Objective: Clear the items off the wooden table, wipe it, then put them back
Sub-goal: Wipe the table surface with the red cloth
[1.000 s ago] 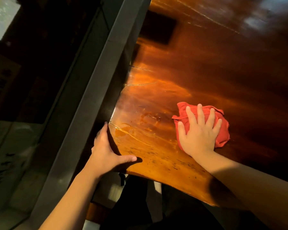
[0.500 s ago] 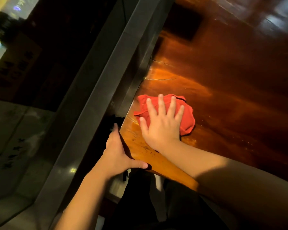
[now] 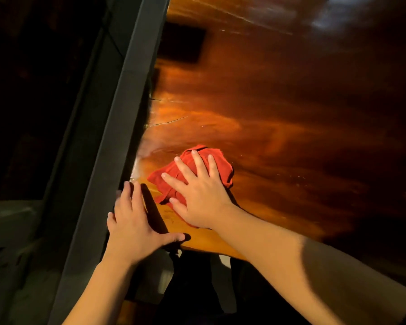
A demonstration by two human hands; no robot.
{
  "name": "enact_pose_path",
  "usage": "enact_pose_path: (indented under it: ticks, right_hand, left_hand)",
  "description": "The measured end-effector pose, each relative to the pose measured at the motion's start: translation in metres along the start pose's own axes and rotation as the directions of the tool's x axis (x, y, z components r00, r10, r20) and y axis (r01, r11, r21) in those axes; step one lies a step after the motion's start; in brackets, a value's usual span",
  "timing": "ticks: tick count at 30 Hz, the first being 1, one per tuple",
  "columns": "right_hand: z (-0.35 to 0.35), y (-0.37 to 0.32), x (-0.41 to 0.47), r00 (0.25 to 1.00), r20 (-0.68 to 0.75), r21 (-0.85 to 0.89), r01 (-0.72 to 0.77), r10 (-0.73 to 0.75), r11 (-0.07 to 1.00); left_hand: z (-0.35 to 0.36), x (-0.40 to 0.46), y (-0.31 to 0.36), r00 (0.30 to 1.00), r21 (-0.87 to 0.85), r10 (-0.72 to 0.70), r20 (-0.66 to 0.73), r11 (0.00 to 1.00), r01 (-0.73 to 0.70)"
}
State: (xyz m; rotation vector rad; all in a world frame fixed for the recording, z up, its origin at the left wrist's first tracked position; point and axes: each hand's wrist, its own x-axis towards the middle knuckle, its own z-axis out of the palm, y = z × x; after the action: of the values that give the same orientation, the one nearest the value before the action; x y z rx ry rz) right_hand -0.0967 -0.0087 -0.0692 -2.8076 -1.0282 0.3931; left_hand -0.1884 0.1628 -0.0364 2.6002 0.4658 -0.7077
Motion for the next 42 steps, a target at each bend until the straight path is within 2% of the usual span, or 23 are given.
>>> enact_pose_path:
  ticks: [4, 8, 16, 22, 27, 28, 31, 35, 42]
  right_hand:
    - [-0.002, 0.042, -0.042, 0.992, 0.007, 0.04, -0.127, 0.127, 0.991]
    - [-0.003, 0.082, -0.085, 0.968, 0.03, 0.046, -0.25, 0.249, 0.967]
    - [0.006, 0.142, -0.177, 0.843, 0.039, -0.009, -0.536, 0.536, 0.844]
    - [0.011, 0.136, -0.177, 0.755, 0.03, -0.028, -0.654, 0.654, 0.756]
    - [0.016, 0.108, -0.147, 0.659, 0.022, 0.0, -0.752, 0.752, 0.659]
    - [0.015, 0.104, -0.144, 0.657, 0.016, 0.006, -0.754, 0.754, 0.657]
    - [0.018, 0.078, -0.118, 0.718, -0.002, 0.009, -0.696, 0.696, 0.718]
    - [0.021, 0.029, -0.078, 0.819, -0.025, 0.016, -0.573, 0.574, 0.819]
    - [0.017, -0.044, -0.026, 0.92, -0.049, 0.047, -0.386, 0.388, 0.921]
  left_hand:
    - [0.01, 0.002, 0.027, 0.997, 0.149, 0.074, -0.027, 0.986, -0.07]
    - [0.026, 0.007, 0.061, 0.987, 0.203, 0.159, 0.01, 0.966, -0.158]
    - [0.043, 0.013, 0.087, 0.98, 0.293, 0.19, 0.059, 0.935, -0.2]
    - [0.036, 0.011, 0.065, 0.988, 0.259, 0.154, 0.024, 0.953, -0.154]
    - [0.03, 0.003, 0.037, 0.991, 0.214, 0.117, -0.066, 0.972, -0.1]
    - [0.031, 0.004, 0.038, 0.99, 0.211, 0.116, -0.078, 0.973, -0.097]
    - [0.029, 0.001, 0.018, 0.994, 0.187, 0.07, -0.09, 0.981, -0.052]
    - [0.025, -0.004, -0.012, 0.992, 0.123, 0.001, -0.127, 0.992, 0.015]
    - [0.011, -0.014, -0.048, 0.978, 0.006, -0.095, -0.185, 0.995, 0.098]
